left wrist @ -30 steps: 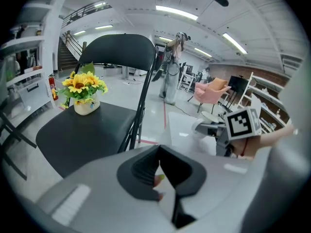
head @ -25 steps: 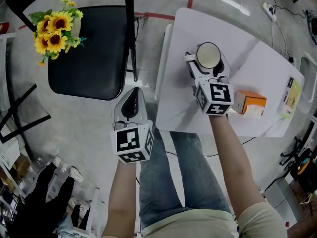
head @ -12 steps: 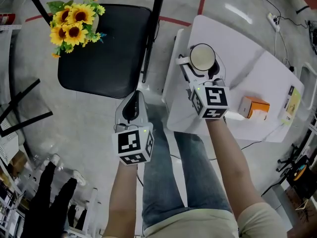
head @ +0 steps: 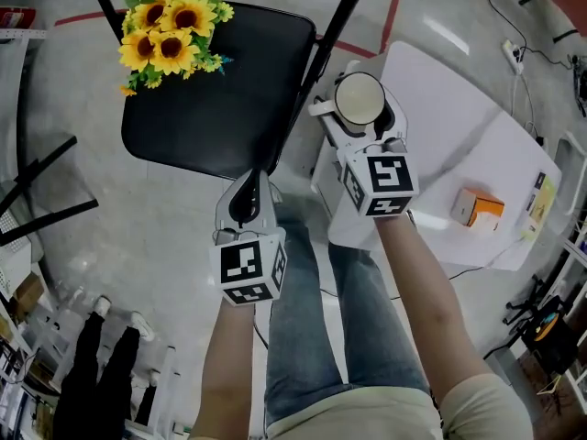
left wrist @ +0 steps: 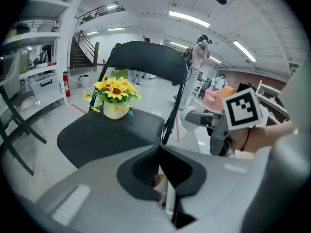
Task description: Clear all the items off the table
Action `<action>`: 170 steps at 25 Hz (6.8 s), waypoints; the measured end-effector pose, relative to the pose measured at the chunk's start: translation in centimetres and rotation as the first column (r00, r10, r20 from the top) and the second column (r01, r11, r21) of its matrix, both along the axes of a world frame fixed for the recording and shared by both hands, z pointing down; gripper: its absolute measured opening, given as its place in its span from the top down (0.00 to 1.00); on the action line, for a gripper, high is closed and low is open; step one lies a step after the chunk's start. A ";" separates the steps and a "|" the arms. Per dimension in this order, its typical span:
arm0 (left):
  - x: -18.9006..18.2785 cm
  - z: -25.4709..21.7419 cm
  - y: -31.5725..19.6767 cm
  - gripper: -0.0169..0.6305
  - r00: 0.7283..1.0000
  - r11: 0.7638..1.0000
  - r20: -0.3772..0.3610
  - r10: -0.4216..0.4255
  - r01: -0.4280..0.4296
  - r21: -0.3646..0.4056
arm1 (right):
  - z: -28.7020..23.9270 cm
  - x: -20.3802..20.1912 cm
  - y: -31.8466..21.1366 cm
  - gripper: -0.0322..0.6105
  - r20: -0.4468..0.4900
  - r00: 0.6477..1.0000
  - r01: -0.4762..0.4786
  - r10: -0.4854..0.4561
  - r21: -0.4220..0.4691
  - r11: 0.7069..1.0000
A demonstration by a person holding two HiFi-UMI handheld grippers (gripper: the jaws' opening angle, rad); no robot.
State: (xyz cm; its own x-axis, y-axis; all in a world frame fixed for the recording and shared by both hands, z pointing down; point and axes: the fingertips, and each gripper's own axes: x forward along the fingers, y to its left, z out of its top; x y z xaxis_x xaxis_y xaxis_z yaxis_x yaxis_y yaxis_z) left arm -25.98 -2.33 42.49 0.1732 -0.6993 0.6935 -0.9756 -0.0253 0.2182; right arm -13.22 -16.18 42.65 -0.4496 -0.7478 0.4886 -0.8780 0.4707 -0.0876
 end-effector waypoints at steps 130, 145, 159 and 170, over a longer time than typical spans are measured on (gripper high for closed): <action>18.5 -2.7 -0.6 0.96 0.975 0.975 -0.040 0.220 -0.218 0.045 | -4.4 17.7 8.6 0.95 0.055 0.989 -0.131 0.135 -0.061 0.989; 30.1 -4.3 2.7 0.96 0.932 0.932 -0.041 0.361 -0.359 0.049 | -5.2 32.3 14.8 0.95 -0.021 0.960 -0.278 0.278 -0.110 0.954; 36.2 -4.8 4.9 0.96 0.911 0.912 -0.043 0.410 -0.409 0.037 | -4.2 42.9 19.3 0.95 -0.065 0.907 -0.422 0.417 -0.150 0.894; 41.3 -4.5 6.5 0.96 0.882 0.883 -0.047 0.469 -0.469 0.022 | -0.2 47.9 21.9 0.56 -0.225 0.960 -0.225 0.168 -0.255 0.940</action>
